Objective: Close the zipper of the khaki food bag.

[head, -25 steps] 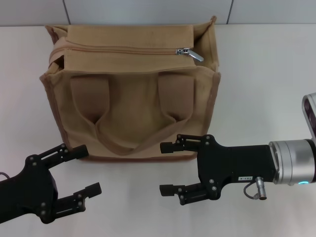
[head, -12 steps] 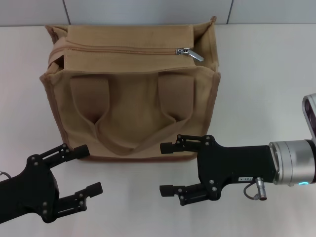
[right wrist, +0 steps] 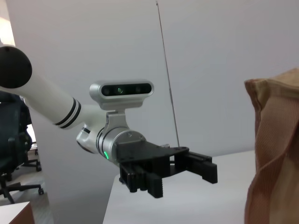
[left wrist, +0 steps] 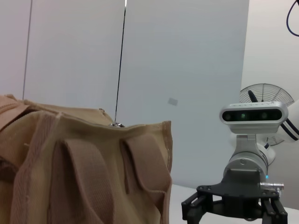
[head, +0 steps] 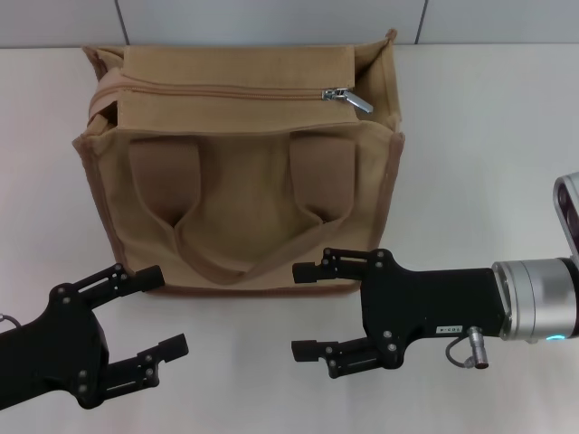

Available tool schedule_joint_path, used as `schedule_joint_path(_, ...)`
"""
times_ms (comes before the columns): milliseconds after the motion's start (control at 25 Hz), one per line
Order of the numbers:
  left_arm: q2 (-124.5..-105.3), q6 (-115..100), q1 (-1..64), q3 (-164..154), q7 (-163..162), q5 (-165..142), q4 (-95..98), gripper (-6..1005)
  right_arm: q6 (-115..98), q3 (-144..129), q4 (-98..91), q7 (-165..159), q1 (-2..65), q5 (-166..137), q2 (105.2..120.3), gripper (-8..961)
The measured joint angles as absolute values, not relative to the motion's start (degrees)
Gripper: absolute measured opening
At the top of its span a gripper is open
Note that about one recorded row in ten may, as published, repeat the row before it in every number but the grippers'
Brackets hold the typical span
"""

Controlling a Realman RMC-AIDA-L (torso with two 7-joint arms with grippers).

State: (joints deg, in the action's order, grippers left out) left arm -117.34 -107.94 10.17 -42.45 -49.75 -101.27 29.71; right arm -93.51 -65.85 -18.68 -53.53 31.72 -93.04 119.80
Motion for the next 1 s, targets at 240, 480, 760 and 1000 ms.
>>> schedule_joint_path(240, -117.48, -107.9, 10.0, -42.5, -49.7, -101.3, 29.7, 783, -93.4, -66.2, -18.6, -53.4, 31.7, -92.2, 119.8, 849)
schedule_joint_path(480, -117.6, -107.9, 10.0, -42.5, -49.7, -101.3, 29.7, 783, -93.3, -66.3, -18.6, -53.4, 31.7, -92.2, 119.8, 849)
schedule_joint_path(760, -117.65, -107.7, 10.2, -42.5, -49.7, -101.3, 29.7, 783, -93.1, -66.2, -18.6, -53.4, 31.9, -92.2, 119.8, 849)
schedule_joint_path(1000, -117.76, -107.1, 10.4, -42.5, -49.7, -101.3, 29.7, 783, -93.1, -66.1, -18.6, -53.3, 31.9, -92.2, 119.79, 849)
